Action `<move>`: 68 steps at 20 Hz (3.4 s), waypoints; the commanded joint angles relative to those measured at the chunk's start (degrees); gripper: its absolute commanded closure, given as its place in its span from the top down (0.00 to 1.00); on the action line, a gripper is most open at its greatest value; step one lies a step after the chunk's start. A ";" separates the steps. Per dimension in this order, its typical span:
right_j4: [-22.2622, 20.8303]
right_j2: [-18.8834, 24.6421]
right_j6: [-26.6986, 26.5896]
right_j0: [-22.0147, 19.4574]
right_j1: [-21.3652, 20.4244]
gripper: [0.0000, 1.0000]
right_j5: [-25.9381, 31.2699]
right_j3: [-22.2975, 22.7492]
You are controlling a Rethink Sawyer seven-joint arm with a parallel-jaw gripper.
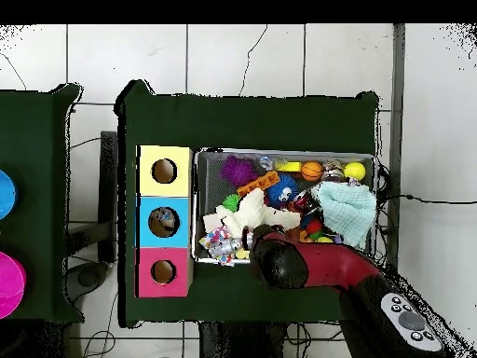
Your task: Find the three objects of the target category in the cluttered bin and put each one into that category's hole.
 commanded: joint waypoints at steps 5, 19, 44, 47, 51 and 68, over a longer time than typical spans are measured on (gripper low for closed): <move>1.48 5.81 -0.64 -0.59 -1.46 1.00 7.10 -7.74; -1.07 6.95 -2.35 -1.48 -0.93 1.00 6.13 -11.82; -11.17 1.25 2.66 0.43 10.87 1.00 -11.55 -19.86; -11.64 0.42 3.28 0.91 12.50 1.00 -13.59 -20.71; -12.50 0.86 3.38 0.07 15.83 1.00 -15.73 -22.88; -17.15 -0.85 3.64 -1.64 20.57 1.00 -22.12 -25.18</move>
